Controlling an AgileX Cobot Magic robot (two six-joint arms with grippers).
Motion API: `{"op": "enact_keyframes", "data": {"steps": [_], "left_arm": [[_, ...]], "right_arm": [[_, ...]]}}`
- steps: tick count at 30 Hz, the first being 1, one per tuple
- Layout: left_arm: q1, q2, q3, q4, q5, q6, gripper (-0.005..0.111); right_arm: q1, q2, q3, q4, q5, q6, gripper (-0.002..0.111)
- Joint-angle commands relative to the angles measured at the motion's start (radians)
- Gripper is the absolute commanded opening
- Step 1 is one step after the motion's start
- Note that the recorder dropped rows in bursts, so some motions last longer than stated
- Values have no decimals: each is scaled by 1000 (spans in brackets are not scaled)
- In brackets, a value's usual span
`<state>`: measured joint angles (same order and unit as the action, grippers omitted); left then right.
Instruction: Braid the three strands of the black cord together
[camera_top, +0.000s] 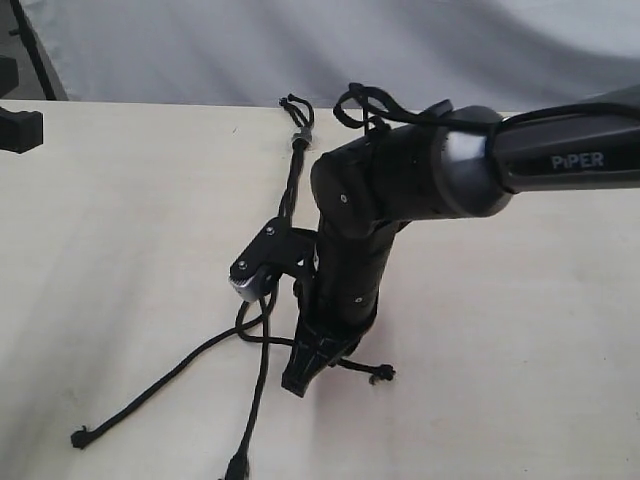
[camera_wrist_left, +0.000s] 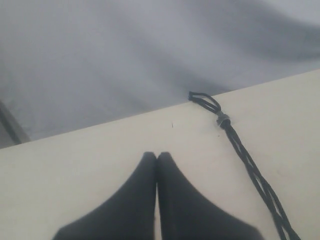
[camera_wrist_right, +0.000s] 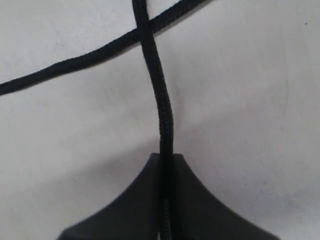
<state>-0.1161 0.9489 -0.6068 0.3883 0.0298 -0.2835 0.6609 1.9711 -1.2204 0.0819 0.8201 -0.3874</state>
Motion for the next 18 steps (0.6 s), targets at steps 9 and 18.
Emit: {"op": "enact_keyframes", "data": {"steps": [9,18], "left_arm": [[4,-3,6,-6,-3,-8,0],[4,-3,6,-6,-22,-43,0]], "right_arm": [[-8,-27,2,-4,-47,26,96],[-8,-372,2,-56,-122,47,100]]}}
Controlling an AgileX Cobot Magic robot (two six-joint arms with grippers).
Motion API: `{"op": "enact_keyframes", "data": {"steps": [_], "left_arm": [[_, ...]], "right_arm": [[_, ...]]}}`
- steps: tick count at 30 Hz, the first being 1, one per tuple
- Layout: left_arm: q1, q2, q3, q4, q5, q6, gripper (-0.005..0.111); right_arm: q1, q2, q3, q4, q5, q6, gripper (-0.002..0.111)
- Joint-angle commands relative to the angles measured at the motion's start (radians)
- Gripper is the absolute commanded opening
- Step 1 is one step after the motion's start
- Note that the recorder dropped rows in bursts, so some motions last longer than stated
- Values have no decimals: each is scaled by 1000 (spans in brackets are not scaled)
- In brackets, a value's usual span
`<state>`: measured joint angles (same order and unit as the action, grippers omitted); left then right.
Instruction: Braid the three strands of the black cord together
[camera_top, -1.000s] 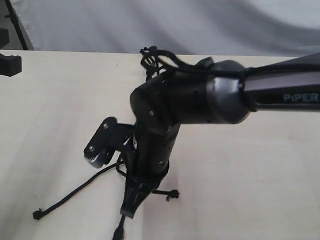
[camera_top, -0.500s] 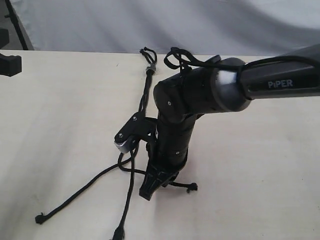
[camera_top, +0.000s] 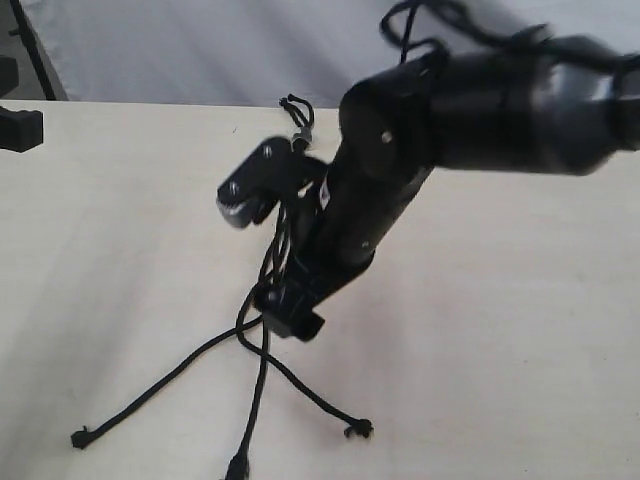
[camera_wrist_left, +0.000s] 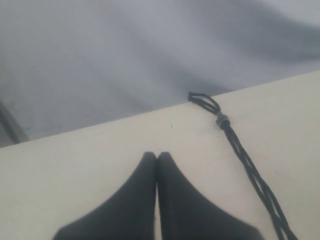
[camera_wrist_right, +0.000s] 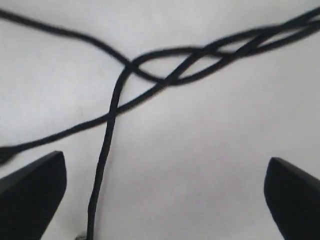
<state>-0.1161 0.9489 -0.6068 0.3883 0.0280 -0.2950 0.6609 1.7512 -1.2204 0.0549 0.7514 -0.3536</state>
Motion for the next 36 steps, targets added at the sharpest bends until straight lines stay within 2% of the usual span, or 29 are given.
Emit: {"op": "enact_keyframes", "data": {"steps": [1,9,23,27,36], "left_arm": [[4,-3,6,-6,-22,-26,0],[4,-3,6,-4,-28,-27,0],[2,-13,6,-4,-20,-27,0],[2,-93,24,-4,-37,-27,0],[2,-410,111,-4,-41,-27,0]], "right_arm": [[-8,-196,2,-34,-75,21,100],[-8,-422,2,-33,-169,26,100],[-8,-459,2,-25,-174,27,100],[-8,-459,2,-25,-173,27,100],[-8,-459,2,-25,-173,27,100]]}}
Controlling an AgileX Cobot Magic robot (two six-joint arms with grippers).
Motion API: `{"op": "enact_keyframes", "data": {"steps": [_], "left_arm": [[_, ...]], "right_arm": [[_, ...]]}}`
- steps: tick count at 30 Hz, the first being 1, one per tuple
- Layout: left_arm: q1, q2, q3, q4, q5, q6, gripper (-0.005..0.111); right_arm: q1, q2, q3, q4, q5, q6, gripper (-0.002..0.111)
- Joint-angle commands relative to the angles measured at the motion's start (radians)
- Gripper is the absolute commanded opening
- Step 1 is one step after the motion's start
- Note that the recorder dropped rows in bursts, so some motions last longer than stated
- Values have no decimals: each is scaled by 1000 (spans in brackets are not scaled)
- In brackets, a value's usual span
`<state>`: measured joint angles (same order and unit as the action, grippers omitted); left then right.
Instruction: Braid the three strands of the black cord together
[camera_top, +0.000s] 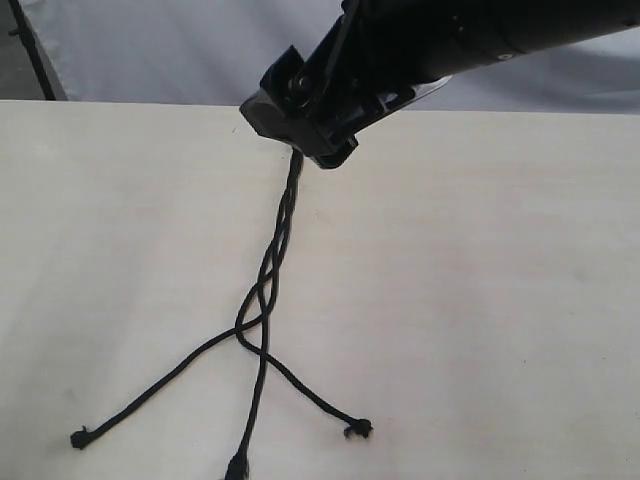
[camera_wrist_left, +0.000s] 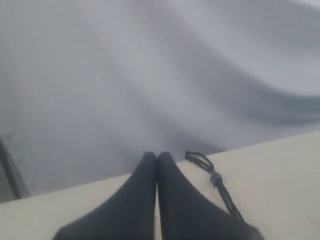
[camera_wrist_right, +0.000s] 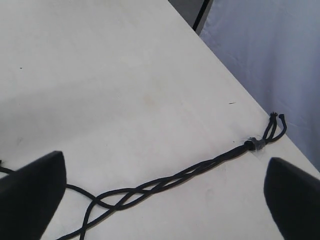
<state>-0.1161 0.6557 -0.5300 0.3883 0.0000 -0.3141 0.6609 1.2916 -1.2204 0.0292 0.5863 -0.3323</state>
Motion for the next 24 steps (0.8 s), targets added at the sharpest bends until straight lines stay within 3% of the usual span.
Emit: {"op": "enact_keyframes", "data": {"steps": [1,12,20,24], "left_arm": [[2,-154,48,-4,-20,-8,0],[10,-477,224,7,-20,51,0],[174,-612,360,7,-20,44,0],[219,-623,375,7,-18,44,0]], "right_arm": [[-8,0,2,1,-7,6,100],[-8,0,2,1,-7,6,100],[-8,0,2,1,-7,6,100],[-8,0,2,1,-7,6,100]]}}
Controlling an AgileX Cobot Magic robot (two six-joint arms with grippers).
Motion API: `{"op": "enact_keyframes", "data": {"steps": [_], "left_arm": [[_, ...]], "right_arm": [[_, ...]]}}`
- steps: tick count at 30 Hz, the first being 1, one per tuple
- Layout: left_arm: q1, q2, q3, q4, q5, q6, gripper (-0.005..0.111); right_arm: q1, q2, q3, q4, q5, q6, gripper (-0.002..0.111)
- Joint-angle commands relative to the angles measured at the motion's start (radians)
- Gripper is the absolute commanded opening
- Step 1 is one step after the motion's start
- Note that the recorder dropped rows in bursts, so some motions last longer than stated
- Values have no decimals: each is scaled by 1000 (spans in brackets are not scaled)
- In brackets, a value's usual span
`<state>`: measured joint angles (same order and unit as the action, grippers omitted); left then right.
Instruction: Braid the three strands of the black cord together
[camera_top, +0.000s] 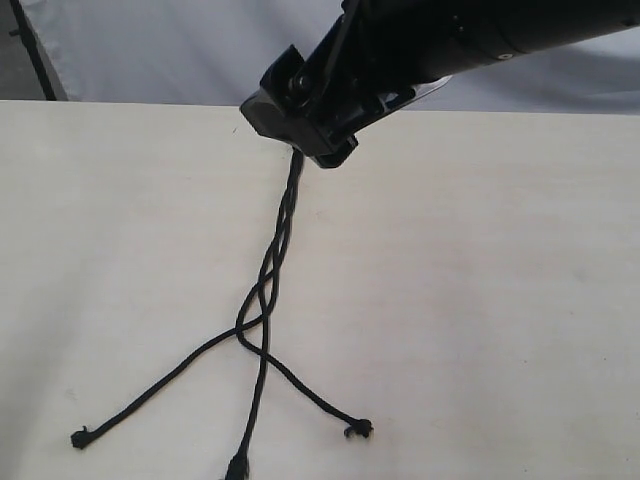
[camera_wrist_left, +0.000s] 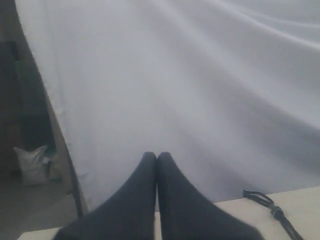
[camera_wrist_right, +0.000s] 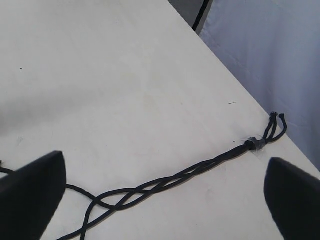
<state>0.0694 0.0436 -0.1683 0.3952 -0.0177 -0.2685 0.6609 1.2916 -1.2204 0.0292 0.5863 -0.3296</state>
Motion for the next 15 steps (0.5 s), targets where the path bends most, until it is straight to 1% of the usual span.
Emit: {"op": "enact_keyframes", "data": {"steps": [1,7,8,10,11,13,14,15], "left_arm": [[36,-11,13,0,0,-2,0],[36,-11,26,-11,0,3,0],[36,-11,32,-36,0,16,0],[36,-11,42,-121,0,84,0],[36,-11,52,-211,0,159,0],[36,-11,70,-322,0,260,0],[36,-11,84,-357,-2,287,0],[36,-11,100,-362,-6,289,0]], "right_arm": [[-8,0,2,1,-7,3,100],[-8,0,2,1,-9,3,100],[-8,0,2,1,-9,3,100],[-8,0,2,1,-9,3,100],[-8,0,2,1,-9,3,100],[-8,0,2,1,-9,3,100],[-8,0,2,1,-9,3,100],[-8,0,2,1,-9,3,100]]}}
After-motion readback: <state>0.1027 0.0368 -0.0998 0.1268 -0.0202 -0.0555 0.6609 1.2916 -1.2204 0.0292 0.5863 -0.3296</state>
